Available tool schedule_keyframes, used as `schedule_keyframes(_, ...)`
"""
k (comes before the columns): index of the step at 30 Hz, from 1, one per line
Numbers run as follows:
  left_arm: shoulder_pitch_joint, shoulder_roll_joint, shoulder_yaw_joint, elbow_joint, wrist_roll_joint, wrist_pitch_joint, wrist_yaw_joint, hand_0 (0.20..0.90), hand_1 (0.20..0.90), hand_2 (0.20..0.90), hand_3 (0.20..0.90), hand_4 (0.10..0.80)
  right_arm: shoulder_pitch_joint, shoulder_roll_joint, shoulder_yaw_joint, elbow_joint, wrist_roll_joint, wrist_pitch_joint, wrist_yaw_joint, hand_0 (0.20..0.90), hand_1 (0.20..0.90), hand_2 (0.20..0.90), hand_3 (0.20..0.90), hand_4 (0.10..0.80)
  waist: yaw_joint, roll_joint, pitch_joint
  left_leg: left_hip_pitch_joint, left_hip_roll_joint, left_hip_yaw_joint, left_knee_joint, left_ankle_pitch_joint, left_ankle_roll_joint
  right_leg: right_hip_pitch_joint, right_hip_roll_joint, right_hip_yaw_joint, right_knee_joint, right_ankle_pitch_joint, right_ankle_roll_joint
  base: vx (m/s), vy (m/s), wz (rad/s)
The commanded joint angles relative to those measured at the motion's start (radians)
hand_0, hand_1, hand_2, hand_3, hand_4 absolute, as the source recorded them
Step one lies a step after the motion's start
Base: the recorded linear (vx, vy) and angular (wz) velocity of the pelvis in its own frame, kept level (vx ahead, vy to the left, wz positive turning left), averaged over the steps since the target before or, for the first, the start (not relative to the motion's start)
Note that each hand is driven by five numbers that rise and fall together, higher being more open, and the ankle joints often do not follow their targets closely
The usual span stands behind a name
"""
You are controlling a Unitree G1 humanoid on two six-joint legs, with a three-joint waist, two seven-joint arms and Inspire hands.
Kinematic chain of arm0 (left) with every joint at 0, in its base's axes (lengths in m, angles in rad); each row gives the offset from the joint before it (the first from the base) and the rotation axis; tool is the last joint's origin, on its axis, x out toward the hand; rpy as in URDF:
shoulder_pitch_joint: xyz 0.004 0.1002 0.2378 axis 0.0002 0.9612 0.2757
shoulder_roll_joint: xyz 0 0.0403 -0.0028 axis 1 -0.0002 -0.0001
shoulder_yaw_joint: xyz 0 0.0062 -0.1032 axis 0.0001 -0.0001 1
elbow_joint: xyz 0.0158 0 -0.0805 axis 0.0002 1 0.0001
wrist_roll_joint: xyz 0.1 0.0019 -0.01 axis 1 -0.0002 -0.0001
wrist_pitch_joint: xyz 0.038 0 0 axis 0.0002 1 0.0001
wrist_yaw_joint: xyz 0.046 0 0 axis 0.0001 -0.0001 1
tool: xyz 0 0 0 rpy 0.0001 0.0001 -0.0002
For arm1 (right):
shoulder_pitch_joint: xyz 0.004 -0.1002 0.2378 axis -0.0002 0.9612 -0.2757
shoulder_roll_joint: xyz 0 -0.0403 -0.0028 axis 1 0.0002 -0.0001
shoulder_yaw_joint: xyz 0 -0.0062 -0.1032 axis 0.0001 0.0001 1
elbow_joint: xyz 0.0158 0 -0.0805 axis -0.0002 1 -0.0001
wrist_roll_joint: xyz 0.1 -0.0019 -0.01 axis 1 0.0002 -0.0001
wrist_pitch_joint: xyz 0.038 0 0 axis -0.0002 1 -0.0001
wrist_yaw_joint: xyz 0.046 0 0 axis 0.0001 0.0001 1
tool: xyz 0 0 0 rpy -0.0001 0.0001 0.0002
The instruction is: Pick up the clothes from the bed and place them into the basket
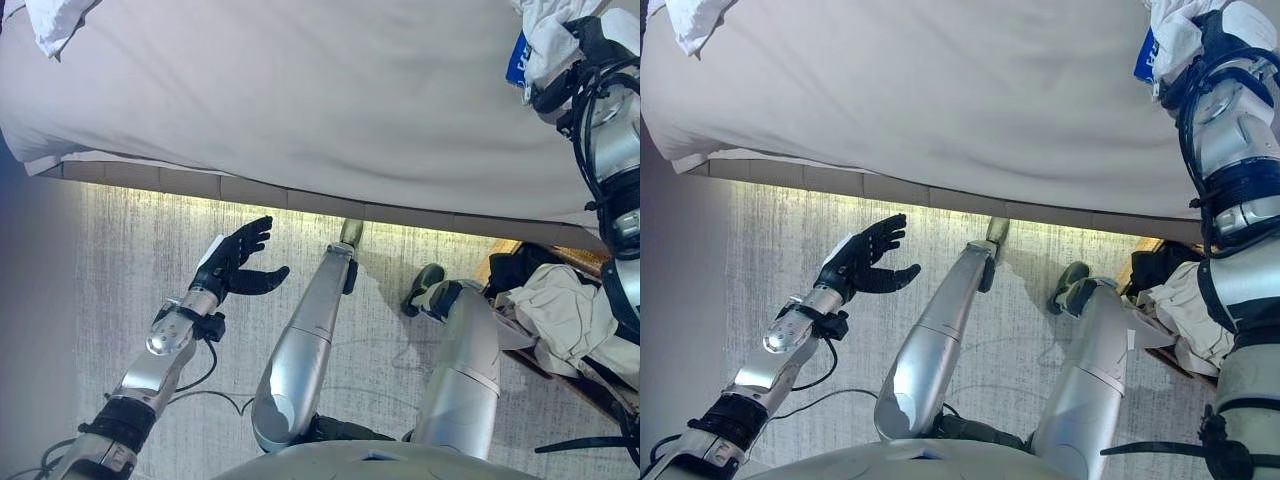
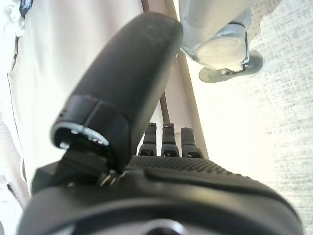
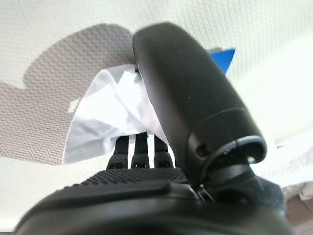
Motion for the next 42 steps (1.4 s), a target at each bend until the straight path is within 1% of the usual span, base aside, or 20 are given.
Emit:
schedule_keyframes(1, 0.059, 0.049, 0.081, -0.106, -0.047, -0.093, 0.01, 0.9, 0.9, 0.9, 0.9, 0.8, -0.092, -0.081, 0.067, -0.021, 0.02, -0.044, -0.007, 0.3, 0.3, 0.3, 0.2, 0.1, 0.026, 0.02, -0.009, 0.073, -0.019, 0.074, 0.144, -0.248, 0.079, 0.037, 0.075, 0.005, -0.035, 0.057, 0.015, 0.0, 0.0, 0.0)
schedule_keyframes(4, 0.065, 0.053, 0.078, -0.101, -0.039, -0.1, 0.002, 0.9, 0.9, 0.9, 0.9, 0.8, -0.072, -0.084, 0.061, -0.03, 0.028, -0.057, -0.008, 0.3, 0.3, 0.3, 0.2, 0.1, 0.023, 0.01, -0.009, 0.121, -0.013, 0.076, 0.116, -0.246, 0.077, 0.088, 0.08, -0.001, -0.07, 0.064, 0.019, 0.0, 0.0, 0.0)
schedule_keyframes(6, 0.069, 0.057, 0.084, -0.093, -0.042, -0.099, -0.006, 0.9, 0.9, 0.9, 0.9, 0.8, -0.056, -0.087, 0.051, -0.04, 0.027, -0.065, -0.007, 0.3, 0.3, 0.3, 0.2, 0.1, 0.018, -0.004, -0.009, 0.168, -0.008, 0.077, 0.099, -0.25, 0.071, 0.14, 0.084, -0.005, -0.1, 0.069, 0.02, -0.007, 0.02, -0.08)
schedule_keyframes(9, 0.072, 0.061, 0.089, -0.085, -0.044, -0.105, -0.01, 0.9, 0.9, 0.9, 0.9, 0.8, -0.04, -0.098, 0.038, -0.048, 0.031, -0.074, -0.002, 0.3, 0.3, 0.3, 0.2, 0.1, 0.013, -0.023, -0.009, 0.234, -0.002, 0.077, 0.069, -0.251, 0.064, 0.215, 0.082, -0.011, -0.141, 0.075, 0.022, 0.016, 0.01, -0.16)
schedule_keyframes(12, 0.067, 0.06, 0.091, -0.086, -0.042, -0.092, -0.018, 0.9, 0.9, 0.9, 0.9, 0.8, -0.019, -0.117, 0.012, -0.038, 0.038, -0.091, 0.019, 0.3, 0.3, 0.3, 0.2, 0.1, 0.009, -0.05, -0.009, 0.347, 0.009, 0.073, 0.002, -0.246, 0.054, 0.337, 0.077, -0.018, -0.219, 0.088, 0.027, 0.042, -0.012, -0.21)
schedule_keyframes(13, 0.067, 0.06, 0.09, -0.087, -0.041, -0.091, -0.018, 0.9, 0.9, 0.9, 0.9, 0.8, -0.017, -0.116, 0.011, -0.039, 0.038, -0.091, 0.019, 0.3, 0.3, 0.3, 0.2, 0.1, 0.009, -0.05, -0.009, 0.35, 0.009, 0.073, 0.0, -0.245, 0.054, 0.339, 0.078, -0.018, -0.221, 0.089, 0.027, -0.036, 0.004, -0.2)
schedule_keyframes(14, 0.059, 0.059, 0.09, -0.083, -0.041, -0.085, -0.022, 0.9, 0.9, 0.9, 0.9, 0.8, -0.015, -0.127, -0.004, -0.023, 0.036, -0.104, 0.035, 0.3, 0.3, 0.3, 0.2, 0.1, 0.006, -0.063, -0.009, 0.406, 0.019, 0.076, -0.068, -0.199, 0.053, 0.4, 0.076, -0.031, -0.293, 0.131, 0.021, -0.049, 0.008, -0.16)
schedule_keyframes(15, 0.057, 0.059, 0.09, -0.081, -0.039, -0.088, -0.023, 0.9, 0.9, 0.9, 0.9, 0.8, -0.014, -0.129, -0.006, -0.019, 0.035, -0.107, 0.038, 0.3, 0.3, 0.3, 0.2, 0.1, 0.005, -0.066, -0.009, 0.423, 0.021, 0.077, -0.081, -0.196, 0.052, 0.418, 0.077, -0.032, -0.307, 0.134, 0.022, -0.017, 0.011, -0.19)
schedule_keyframes(18, 0.063, 0.055, 0.092, -0.068, -0.032, -0.084, -0.029, 0.9, 0.9, 0.9, 0.9, 0.8, 0.005, -0.152, -0.015, -0.001, 0.043, -0.134, 0.058, 0.3, 0.3, 0.3, 0.2, 0.1, 0.0, -0.087, -0.049, 0.52, 0.043, 0.077, -0.168, -0.17, 0.039, 0.53, 0.089, -0.043, -0.426, 0.158, 0.023, 0.078, 0.001, -0.21)
schedule_keyframes(20, 0.061, 0.055, 0.092, -0.047, -0.016, -0.077, -0.03, 0.9, 0.9, 0.9, 0.9, 0.8, 0.009, -0.163, -0.018, 0.011, 0.058, -0.149, 0.061, 0.3, 0.3, 0.3, 0.2, 0.1, -0.005, -0.108, -0.093, 0.591, 0.058, 0.079, -0.244, -0.155, 0.03, 0.609, 0.101, -0.046, -0.531, 0.182, 0.032, 0.074, -0.012, -0.22)
schedule_keyframes(21, 0.06, 0.055, 0.092, -0.043, -0.013, -0.077, -0.031, 0.9, 0.9, 0.9, 0.9, 0.8, 0.009, -0.166, -0.018, 0.011, 0.062, -0.151, 0.056, 0.3, 0.3, 0.3, 0.2, 0.1, -0.006, -0.11, -0.096, 0.604, 0.06, 0.079, -0.256, -0.152, 0.029, 0.622, 0.102, -0.046, -0.545, 0.187, 0.034, 0.057, -0.011, -0.26)
schedule_keyframes(24, 0.057, 0.053, 0.091, -0.011, 0.017, -0.043, -0.023, 0.9, 0.9, 0.9, 0.9, 0.8, 0.012, -0.187, -0.022, 0.003, 0.09, -0.166, 0.077, 0.3, 0.3, 0.3, 0.2, 0.1, -0.022, -0.142, -0.164, 0.702, 0.078, 0.09, -0.353, -0.138, 0.018, 0.725, 0.118, -0.04, -0.679, 0.217, 0.051, 0.098, -0.001, -0.15)
schedule_keyframes(28, 0.047, 0.047, 0.097, 0.024, 0.064, 0.003, -0.027, 0.9, 0.9, 0.9, 0.9, 0.8, 0.051, -0.217, -0.055, -0.032, 0.111, -0.191, 0.103, 0.3, 0.3, 0.3, 0.2, 0.1, -0.05, -0.175, -0.261, 0.823, 0.092, 0.109, -0.466, -0.125, 0.009, 0.841, 0.139, -0.02, -0.817, 0.25, 0.076, 0.145, -0.029, -0.17)
schedule_keyframes(30, 0.04, 0.043, 0.097, 0.03, 0.082, 0.021, -0.024, 0.9, 0.9, 0.9, 0.9, 0.8, 0.07, -0.236, -0.068, -0.056, 0.123, -0.195, 0.108, 0.3, 0.3, 0.3, 0.2, 0.1, -0.069, -0.187, -0.304, 0.861, 0.098, 0.12, -0.511, -0.112, 0.007, 0.872, 0.146, -0.008, -0.864, 0.269, 0.086, 0.072, -0.023, -0.16)
schedule_keyframes(31, 0.039, 0.042, 0.096, 0.03, 0.086, 0.022, -0.024, 0.9, 0.9, 0.9, 0.9, 0.8, 0.074, -0.238, -0.071, -0.058, 0.125, -0.197, 0.105, 0.3, 0.3, 0.3, 0.2, 0.1, -0.07, -0.188, -0.308, 0.867, 0.099, 0.121, -0.517, -0.11, 0.007, 0.876, 0.147, -0.007, -0.869, 0.272, 0.088, 0.04, -0.021, -0.15)
schedule_keyframes(32, 0.033, 0.039, 0.096, 0.036, 0.097, 0.036, -0.019, 0.9, 0.9, 0.9, 0.9, 0.8, 0.09, -0.25, -0.083, -0.071, 0.141, -0.2, 0.097, 0.3, 0.3, 0.3, 0.2, 0.1, -0.085, -0.195, -0.338, 0.895, 0.104, 0.128, -0.549, -0.102, 0.004, 0.895, 0.152, 0.007, -0.9, 0.288, 0.099, 0.025, -0.011, -0.15)
schedule_keyframes(35, 0.018, 0.035, 0.091, 0.074, 0.099, 0.041, -0.011, 0.9, 0.9, 0.9, 0.9, 0.8, 0.12, -0.272, -0.117, -0.092, 0.164, -0.205, 0.109, 0.3, 0.3, 0.3, 0.2, 0.1, -0.115, -0.204, -0.378, 0.947, 0.112, 0.146, -0.611, -0.089, -0.001, 0.923, 0.159, 0.038, -0.953, 0.317, 0.119, -0.016, 0.008, -0.12)
schedule_keyframes(38, 0.005, 0.029, 0.082, 0.117, 0.102, 0.036, -0.012, 0.9, 0.9, 0.9, 0.9, 0.8, 0.144, -0.297, -0.137, -0.097, 0.163, -0.216, 0.113, 0.3, 0.3, 0.3, 0.2, 0.1, -0.142, -0.209, -0.404, 0.986, 0.118, 0.158, -0.662, -0.078, -0.004, 0.939, 0.166, 0.067, -0.996, 0.344, 0.134, -0.043, 0.018, -0.29)
schedule_keyframes(40, -0.005, 0.024, 0.072, 0.153, 0.109, 0.033, -0.013, 0.9, 0.9, 0.9, 0.9, 0.8, 0.156, -0.324, -0.148, -0.096, 0.18, -0.231, 0.113, 0.3, 0.3, 0.3, 0.2, 0.1, -0.166, -0.213, -0.423, 1.016, 0.123, 0.176, -0.7, -0.073, -0.006, 0.951, 0.171, 0.089, -1.032, 0.365, 0.146, -0.054, 0.021, -0.28)
schedule_keyframes(42, -0.011, 0.021, 0.069, 0.17, 0.112, 0.028, -0.014, 0.9, 0.9, 0.9, 0.9, 0.8, 0.17, -0.343, -0.164, -0.104, 0.193, -0.232, 0.108, 0.3, 0.3, 0.3, 0.2, 0.1, -0.178, -0.214, -0.432, 1.031, 0.126, 0.186, -0.719, -0.07, -0.008, 0.955, 0.175, 0.1, -1.051, 0.378, 0.152, -0.067, 0.01, -0.28)
